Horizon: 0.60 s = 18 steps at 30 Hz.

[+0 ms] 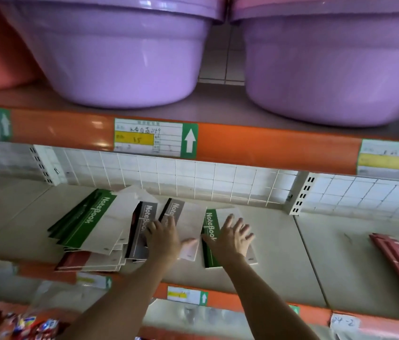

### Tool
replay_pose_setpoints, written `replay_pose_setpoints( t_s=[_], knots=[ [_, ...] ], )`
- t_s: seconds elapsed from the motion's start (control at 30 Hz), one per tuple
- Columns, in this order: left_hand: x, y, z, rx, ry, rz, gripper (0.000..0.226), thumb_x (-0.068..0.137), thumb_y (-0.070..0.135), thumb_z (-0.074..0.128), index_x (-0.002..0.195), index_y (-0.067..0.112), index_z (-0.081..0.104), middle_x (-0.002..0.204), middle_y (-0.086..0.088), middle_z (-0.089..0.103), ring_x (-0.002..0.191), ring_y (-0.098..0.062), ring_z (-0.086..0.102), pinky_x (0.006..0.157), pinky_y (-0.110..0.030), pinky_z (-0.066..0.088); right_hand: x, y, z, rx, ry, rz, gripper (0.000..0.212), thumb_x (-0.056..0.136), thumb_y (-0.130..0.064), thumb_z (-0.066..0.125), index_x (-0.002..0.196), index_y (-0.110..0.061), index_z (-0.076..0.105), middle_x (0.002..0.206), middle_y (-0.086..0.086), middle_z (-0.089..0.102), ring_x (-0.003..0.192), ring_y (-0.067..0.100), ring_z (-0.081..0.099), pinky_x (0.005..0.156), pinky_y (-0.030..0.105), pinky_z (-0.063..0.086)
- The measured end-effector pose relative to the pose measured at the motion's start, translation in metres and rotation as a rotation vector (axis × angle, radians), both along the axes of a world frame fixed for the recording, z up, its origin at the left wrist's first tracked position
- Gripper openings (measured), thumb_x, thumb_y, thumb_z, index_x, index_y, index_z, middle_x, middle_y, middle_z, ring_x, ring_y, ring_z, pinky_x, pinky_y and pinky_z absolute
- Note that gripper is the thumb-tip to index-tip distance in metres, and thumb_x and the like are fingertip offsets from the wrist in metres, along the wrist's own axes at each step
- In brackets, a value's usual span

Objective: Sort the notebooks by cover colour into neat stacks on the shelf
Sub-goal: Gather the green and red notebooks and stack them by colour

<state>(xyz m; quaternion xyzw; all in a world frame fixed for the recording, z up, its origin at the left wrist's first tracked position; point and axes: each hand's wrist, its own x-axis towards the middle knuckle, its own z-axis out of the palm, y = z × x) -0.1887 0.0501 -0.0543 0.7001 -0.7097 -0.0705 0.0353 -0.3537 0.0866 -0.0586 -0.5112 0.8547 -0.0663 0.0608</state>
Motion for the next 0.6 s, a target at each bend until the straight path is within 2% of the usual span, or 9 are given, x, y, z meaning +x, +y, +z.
replay_pose_setpoints(
  t_s=[0.07,0.17,0.2,0.27,0.37,0.5,0.6],
  knots=[
    [-0.004,-0.001,0.002,0.018,0.006,0.007,0.118,0.062,0.091,0.053,0.152,0.021,0.021,0.15,-0.024,0.034,0.136,-0.042,0.032,0.11,-0.053,0.03,0.0,0.003,0.005,0.057,0.007,-0.135,0.126,0.063,-0.092,0.049,0.15,-0.006,0.02,0.146,0.018,0.036,0.13,0.037,0.035,0.101,0.049,0.031],
    [-0.009,-0.003,0.004,0.014,0.064,0.04,0.131,0.061,0.082,0.066,0.156,0.016,0.005,0.155,-0.027,0.022,0.142,-0.043,0.026,0.113,-0.054,0.026,0.003,0.001,0.011,0.09,-0.067,-0.269,0.137,0.046,-0.092,0.064,0.144,-0.003,0.028,0.139,0.018,0.041,0.125,0.033,0.039,0.099,0.044,0.036],
    [-0.009,-0.004,0.003,-0.011,0.085,0.055,0.137,0.058,0.082,0.068,0.156,0.013,0.001,0.154,-0.027,0.022,0.141,-0.042,0.028,0.113,-0.052,0.029,0.001,0.0,0.012,0.089,-0.115,-0.318,0.135,0.043,-0.088,0.071,0.141,-0.004,0.032,0.136,0.018,0.042,0.123,0.033,0.04,0.098,0.042,0.036],
    [-0.008,-0.003,0.001,-0.073,0.089,0.07,0.143,0.051,0.084,0.069,0.154,0.007,0.006,0.149,-0.024,0.029,0.134,-0.037,0.038,0.107,-0.046,0.038,-0.005,-0.001,0.014,0.069,-0.212,-0.408,0.127,0.04,-0.08,0.08,0.133,-0.005,0.037,0.133,0.018,0.044,0.121,0.031,0.042,0.099,0.038,0.036],
    [-0.006,-0.003,0.002,-0.083,0.091,0.05,0.131,0.049,0.085,0.07,0.143,0.008,0.022,0.137,-0.018,0.042,0.122,-0.032,0.048,0.094,-0.041,0.049,-0.023,-0.001,0.017,0.064,-0.367,-0.478,0.12,0.046,-0.068,0.087,0.134,-0.002,0.039,0.133,0.019,0.048,0.124,0.032,0.045,0.104,0.037,0.038],
    [-0.005,-0.004,0.005,0.002,0.137,0.041,0.115,0.054,0.079,0.075,0.135,0.017,0.023,0.127,-0.02,0.049,0.116,-0.036,0.051,0.088,-0.042,0.048,-0.031,0.01,0.024,0.117,-0.431,-0.373,0.096,0.059,-0.062,0.084,0.131,-0.009,0.048,0.126,0.014,0.058,0.118,0.031,0.054,0.097,0.036,0.047],
    [-0.009,-0.001,0.006,0.001,0.11,0.037,0.11,0.056,0.079,0.073,0.133,0.018,0.025,0.119,-0.018,0.053,0.108,-0.034,0.055,0.083,-0.04,0.049,-0.03,0.018,0.028,0.105,-0.378,-0.29,0.073,0.074,-0.05,0.076,0.129,-0.013,0.044,0.127,0.011,0.06,0.117,0.029,0.057,0.095,0.036,0.048]
  ],
)
